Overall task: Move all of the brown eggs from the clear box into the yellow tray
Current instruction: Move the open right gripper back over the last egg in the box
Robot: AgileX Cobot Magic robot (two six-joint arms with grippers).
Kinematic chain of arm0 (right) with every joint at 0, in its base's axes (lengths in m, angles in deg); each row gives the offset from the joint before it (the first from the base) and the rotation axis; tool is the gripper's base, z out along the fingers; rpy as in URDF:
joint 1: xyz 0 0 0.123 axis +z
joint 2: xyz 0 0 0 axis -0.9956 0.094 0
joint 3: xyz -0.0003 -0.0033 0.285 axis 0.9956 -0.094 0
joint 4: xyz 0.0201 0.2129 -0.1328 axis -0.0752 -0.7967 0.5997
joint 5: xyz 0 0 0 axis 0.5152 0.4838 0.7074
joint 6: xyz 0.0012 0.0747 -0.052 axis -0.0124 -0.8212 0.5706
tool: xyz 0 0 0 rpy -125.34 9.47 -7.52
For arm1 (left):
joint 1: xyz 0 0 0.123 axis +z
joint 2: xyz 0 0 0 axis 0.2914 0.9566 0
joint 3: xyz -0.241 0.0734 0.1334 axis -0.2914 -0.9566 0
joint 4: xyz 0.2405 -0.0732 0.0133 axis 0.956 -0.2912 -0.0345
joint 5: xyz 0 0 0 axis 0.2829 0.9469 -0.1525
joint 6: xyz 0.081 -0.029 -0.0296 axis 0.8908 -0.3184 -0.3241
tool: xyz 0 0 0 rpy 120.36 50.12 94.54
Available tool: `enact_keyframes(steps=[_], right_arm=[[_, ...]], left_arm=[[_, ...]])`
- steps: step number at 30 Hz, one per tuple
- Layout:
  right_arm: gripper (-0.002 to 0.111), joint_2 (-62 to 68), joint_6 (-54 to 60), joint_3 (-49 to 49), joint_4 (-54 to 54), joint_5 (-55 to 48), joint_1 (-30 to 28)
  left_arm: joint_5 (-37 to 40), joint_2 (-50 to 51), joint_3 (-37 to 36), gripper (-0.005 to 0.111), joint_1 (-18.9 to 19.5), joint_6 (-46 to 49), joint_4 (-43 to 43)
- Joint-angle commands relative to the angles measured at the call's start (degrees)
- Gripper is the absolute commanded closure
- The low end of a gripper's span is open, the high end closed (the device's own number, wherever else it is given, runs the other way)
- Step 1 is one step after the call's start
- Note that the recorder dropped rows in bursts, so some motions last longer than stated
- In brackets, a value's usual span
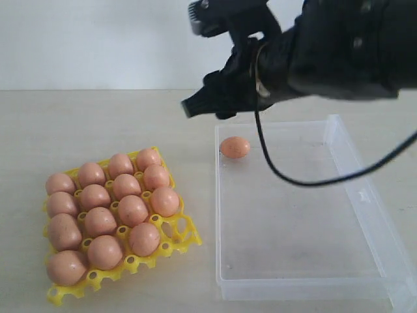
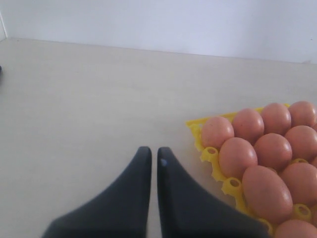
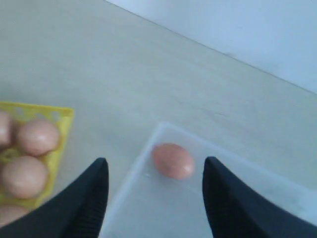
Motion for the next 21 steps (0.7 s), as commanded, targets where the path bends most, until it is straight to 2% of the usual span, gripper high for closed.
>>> enact_keyframes(steps=[1, 3, 6, 7, 11, 16, 21], right_arm=[[0.058, 6.16, 30.19, 11.67, -27.64, -13.86, -8.64], [0.058, 10.97, 41.53, 18.69, -39.16, -22.83, -13.71], [0.058, 17.50, 60.70, 28.20, -53.54, -40.41, -18.75], [0.058, 19.16, 66.53, 30.06, -56.10, -43.06, -19.69], [0.058, 22.56, 86.31, 31.89, -57.58, -43.06, -20.17], [0.058, 24.45, 100.38, 31.89, -59.95, -36.25, -20.17], [0.058, 26.47, 119.48, 31.89, -64.00, -35.95, -20.17]], left_arm=[[-0.23, -0.20, -0.15, 0.103, 0.18, 0.07, -0.12], [-0.23, -0.20, -0.15, 0.103, 0.18, 0.07, -0.12], [-0.23, -0.20, -0.15, 0.103, 0.18, 0.07, -0.12], [-0.23, -0.20, -0.15, 0.103, 0.18, 0.07, -0.12], [-0.23, -0.20, -0.15, 0.103, 0.18, 0.07, -0.12], [-0.23, -0.20, -0.15, 0.103, 0.18, 0.07, -0.12], [-0.23, -0.20, -0.15, 0.103, 0.18, 0.07, -0.12]])
